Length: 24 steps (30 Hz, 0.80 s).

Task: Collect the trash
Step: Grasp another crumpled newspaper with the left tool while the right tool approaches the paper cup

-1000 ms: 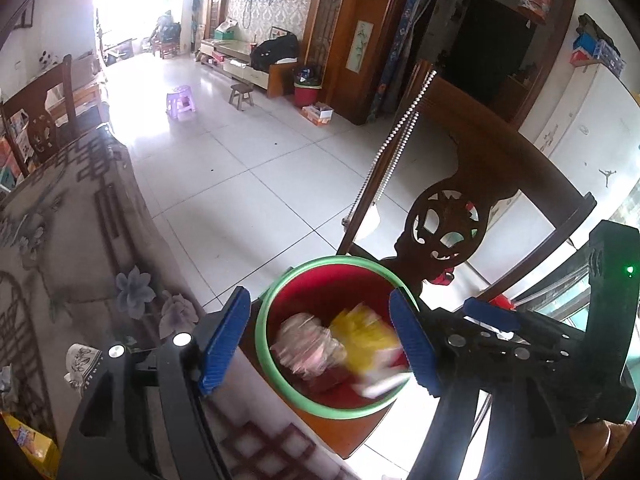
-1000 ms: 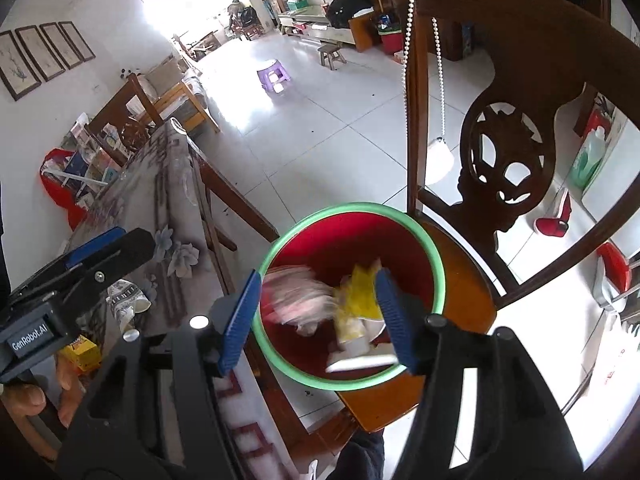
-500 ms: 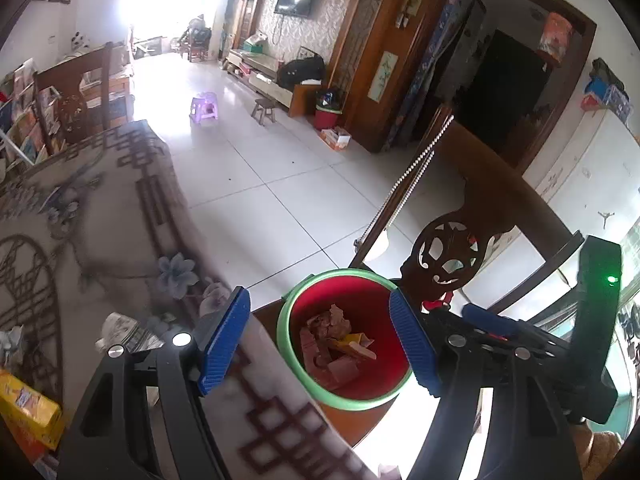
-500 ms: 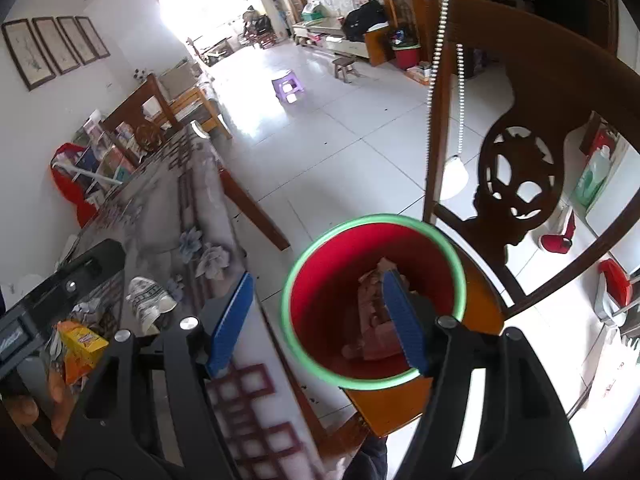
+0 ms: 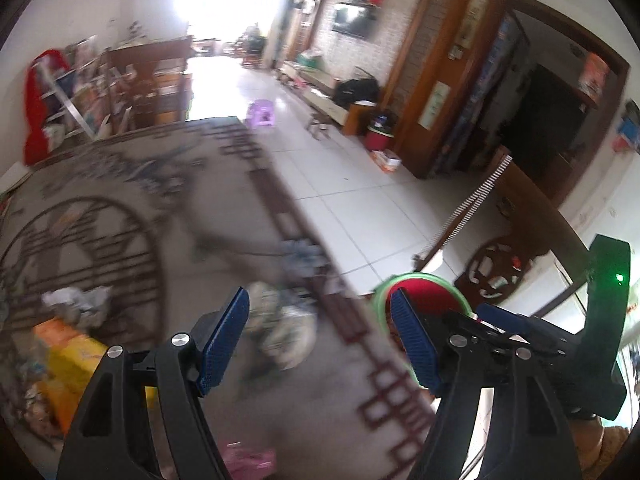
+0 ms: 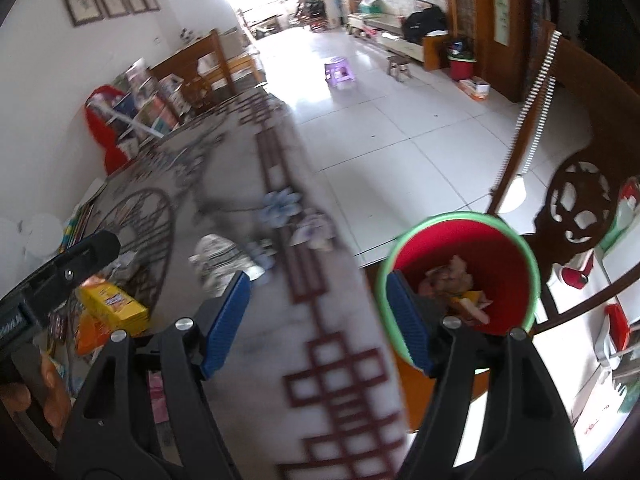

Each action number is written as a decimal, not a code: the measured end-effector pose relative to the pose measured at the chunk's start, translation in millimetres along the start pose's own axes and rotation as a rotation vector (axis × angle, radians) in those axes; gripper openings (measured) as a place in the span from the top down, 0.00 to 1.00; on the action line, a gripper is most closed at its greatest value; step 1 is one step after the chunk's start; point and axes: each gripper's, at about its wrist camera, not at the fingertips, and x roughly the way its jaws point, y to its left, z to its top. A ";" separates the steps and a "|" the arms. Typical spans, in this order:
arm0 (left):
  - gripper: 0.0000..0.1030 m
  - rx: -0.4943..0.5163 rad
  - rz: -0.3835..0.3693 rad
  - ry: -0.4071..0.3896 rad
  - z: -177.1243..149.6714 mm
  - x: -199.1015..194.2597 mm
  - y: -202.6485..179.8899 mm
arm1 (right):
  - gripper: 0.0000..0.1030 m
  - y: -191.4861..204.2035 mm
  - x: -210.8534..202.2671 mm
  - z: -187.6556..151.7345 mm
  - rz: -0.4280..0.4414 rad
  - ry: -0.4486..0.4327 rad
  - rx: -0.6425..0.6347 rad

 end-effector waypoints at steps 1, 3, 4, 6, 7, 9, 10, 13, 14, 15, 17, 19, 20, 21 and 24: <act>0.32 -0.013 0.010 -0.002 -2.2 -4.7 12.0 | 0.33 10.6 1.6 -2.5 0.003 0.005 -0.011; 0.32 -0.036 0.025 -0.002 -4.6 -11.4 32.2 | 0.33 34.3 4.7 -7.4 0.010 0.016 -0.032; 0.32 -0.051 0.036 -0.003 -7.0 -17.9 48.7 | 0.33 44.6 5.6 -9.5 0.013 0.018 -0.040; 0.32 -0.063 0.050 -0.009 -10.5 -27.3 68.0 | 0.33 62.5 7.6 -12.5 0.019 0.023 -0.053; 0.32 -0.067 0.061 -0.013 -12.6 -33.6 79.5 | 0.33 71.7 8.3 -14.6 0.022 0.024 -0.059; 0.32 -0.075 0.088 -0.020 -17.0 -45.2 102.8 | 0.33 91.6 10.6 -19.6 0.032 0.026 -0.071; 0.32 -0.080 0.098 -0.020 -18.0 -48.7 112.1 | 0.33 101.4 12.4 -22.5 0.038 0.030 -0.077; 0.32 -0.101 0.133 -0.017 -25.1 -62.2 146.0 | 0.33 125.5 15.4 -30.0 0.051 0.038 -0.095; 0.32 -0.106 0.145 -0.013 -27.6 -66.2 157.8 | 0.33 133.1 15.5 -32.3 0.055 0.040 -0.101; 0.32 -0.108 0.150 -0.010 -29.1 -68.4 164.2 | 0.33 141.7 16.1 -34.9 0.060 0.041 -0.107; 0.32 -0.093 0.169 0.008 -34.7 -74.0 181.7 | 0.31 156.1 16.9 -38.8 0.067 0.043 -0.116; 0.32 -0.079 0.200 0.033 -43.8 -78.7 200.3 | 0.31 169.3 18.5 -42.7 0.073 0.046 -0.123; 0.32 -0.077 0.214 0.044 -48.8 -80.4 209.1 | 0.31 176.2 19.4 -44.8 0.079 0.049 -0.127; 0.32 -0.078 0.223 0.053 -53.3 -81.8 216.1 | 0.30 181.3 20.6 -45.9 0.083 0.051 -0.130; 0.32 -0.093 0.252 0.108 -73.9 -82.0 242.2 | 0.31 196.8 23.6 -49.6 0.099 0.058 -0.138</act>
